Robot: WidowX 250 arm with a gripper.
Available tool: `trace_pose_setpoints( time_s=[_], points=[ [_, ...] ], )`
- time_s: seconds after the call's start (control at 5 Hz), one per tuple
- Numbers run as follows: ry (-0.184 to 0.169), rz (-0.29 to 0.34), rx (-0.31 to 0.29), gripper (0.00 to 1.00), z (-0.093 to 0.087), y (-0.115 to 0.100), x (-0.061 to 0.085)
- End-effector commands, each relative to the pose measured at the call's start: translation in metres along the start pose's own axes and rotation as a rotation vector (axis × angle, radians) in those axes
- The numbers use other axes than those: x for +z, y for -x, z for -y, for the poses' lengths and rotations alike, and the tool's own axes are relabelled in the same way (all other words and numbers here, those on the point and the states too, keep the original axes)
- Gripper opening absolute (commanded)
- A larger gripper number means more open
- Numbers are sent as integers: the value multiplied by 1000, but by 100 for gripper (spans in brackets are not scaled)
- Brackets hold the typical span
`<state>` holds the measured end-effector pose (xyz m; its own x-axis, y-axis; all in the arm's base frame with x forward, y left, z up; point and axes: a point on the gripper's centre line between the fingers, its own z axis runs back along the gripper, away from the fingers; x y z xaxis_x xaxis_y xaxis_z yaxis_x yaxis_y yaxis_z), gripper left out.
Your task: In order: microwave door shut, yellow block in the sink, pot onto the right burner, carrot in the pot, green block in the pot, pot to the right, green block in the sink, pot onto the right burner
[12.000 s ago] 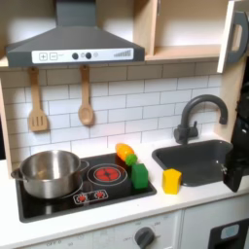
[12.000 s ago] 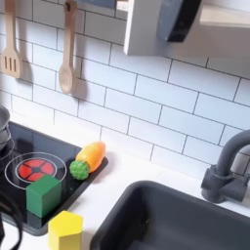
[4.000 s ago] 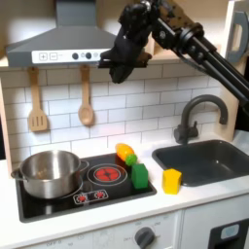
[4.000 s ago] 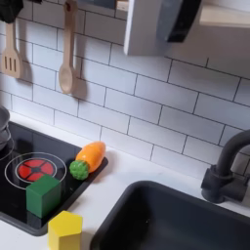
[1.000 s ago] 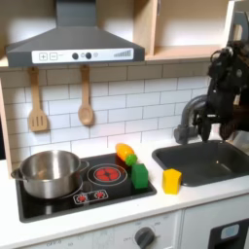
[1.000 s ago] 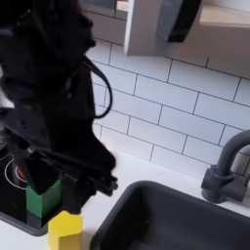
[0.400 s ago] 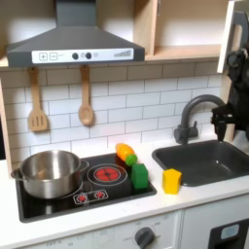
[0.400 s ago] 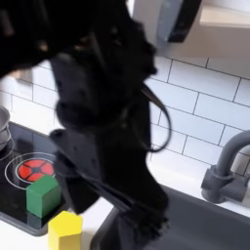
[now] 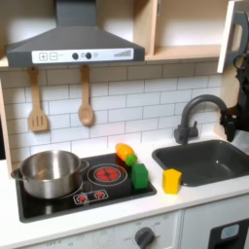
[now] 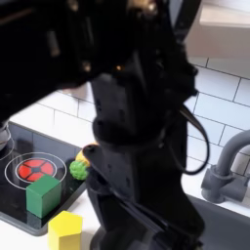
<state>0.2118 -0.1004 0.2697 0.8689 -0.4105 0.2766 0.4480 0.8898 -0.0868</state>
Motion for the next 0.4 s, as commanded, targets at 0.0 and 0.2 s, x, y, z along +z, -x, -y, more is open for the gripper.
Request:
trace_pose_setpoints(
  time_s=[0.0, 0.2],
  points=[
    [5, 21, 3, 0, 3, -13, -2],
    [11, 35, -10, 0, 7, -21, -1]
  ],
)
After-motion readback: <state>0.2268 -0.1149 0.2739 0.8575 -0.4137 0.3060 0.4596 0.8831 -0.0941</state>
